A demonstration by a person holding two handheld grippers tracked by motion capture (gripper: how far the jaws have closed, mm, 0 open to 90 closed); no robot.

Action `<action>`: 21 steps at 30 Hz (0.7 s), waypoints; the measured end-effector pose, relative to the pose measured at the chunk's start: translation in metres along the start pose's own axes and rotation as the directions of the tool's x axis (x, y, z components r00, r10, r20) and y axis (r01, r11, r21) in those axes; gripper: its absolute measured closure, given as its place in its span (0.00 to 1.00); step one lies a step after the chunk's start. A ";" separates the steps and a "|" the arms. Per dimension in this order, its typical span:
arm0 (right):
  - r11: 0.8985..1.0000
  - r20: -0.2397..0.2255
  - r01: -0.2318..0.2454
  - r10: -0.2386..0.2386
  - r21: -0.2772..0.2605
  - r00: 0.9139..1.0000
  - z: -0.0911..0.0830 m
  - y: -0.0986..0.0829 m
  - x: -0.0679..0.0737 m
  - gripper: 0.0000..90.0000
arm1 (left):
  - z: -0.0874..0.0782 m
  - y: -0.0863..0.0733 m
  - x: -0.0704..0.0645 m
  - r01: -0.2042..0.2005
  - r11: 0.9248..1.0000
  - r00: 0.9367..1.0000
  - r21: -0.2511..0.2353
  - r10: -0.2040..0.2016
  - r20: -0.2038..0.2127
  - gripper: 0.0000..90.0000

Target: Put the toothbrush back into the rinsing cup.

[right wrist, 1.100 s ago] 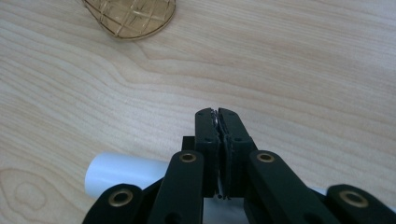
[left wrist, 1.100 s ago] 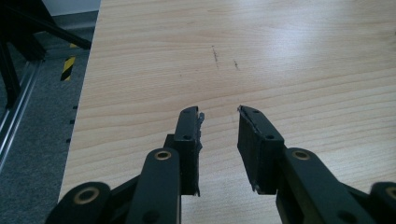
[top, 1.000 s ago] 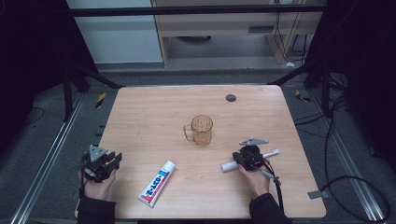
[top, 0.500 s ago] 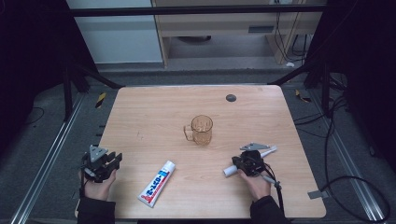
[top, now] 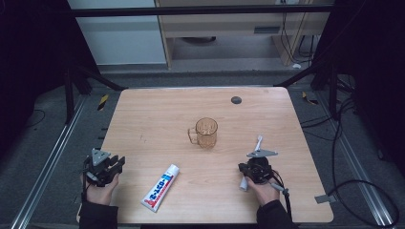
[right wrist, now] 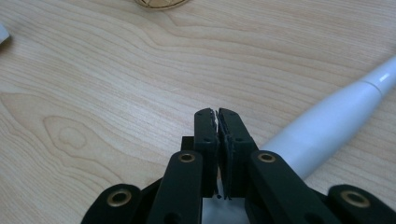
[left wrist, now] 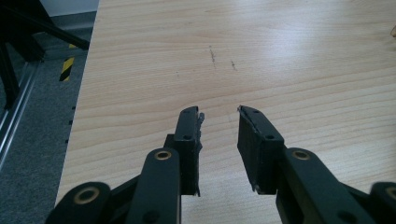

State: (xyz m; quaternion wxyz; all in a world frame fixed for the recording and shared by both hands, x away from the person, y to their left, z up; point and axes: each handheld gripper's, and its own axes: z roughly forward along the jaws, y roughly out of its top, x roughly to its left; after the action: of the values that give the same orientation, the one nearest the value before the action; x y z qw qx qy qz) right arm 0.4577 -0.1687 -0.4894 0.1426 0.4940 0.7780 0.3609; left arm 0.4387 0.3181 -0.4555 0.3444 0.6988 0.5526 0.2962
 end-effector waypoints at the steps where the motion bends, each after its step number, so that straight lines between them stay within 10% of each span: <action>1: 1.000 0.001 0.002 -0.002 0.002 1.000 0.000 -0.001 0.000 0.96 | 0.000 0.000 0.000 -0.001 1.000 1.000 0.000 0.001 0.000 0.76; 21: 1.000 -0.035 -0.008 0.009 0.018 0.999 -0.022 -0.018 -0.001 0.96 | -0.001 0.000 -0.001 -0.001 1.000 1.000 -0.001 0.001 0.001 0.76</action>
State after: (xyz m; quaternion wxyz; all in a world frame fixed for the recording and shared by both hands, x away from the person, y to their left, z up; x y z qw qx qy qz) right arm 0.4337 -0.1827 -0.4869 0.1229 0.4922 0.7815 0.3632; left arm 0.4380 0.3174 -0.4548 0.3450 0.6992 0.5517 0.2964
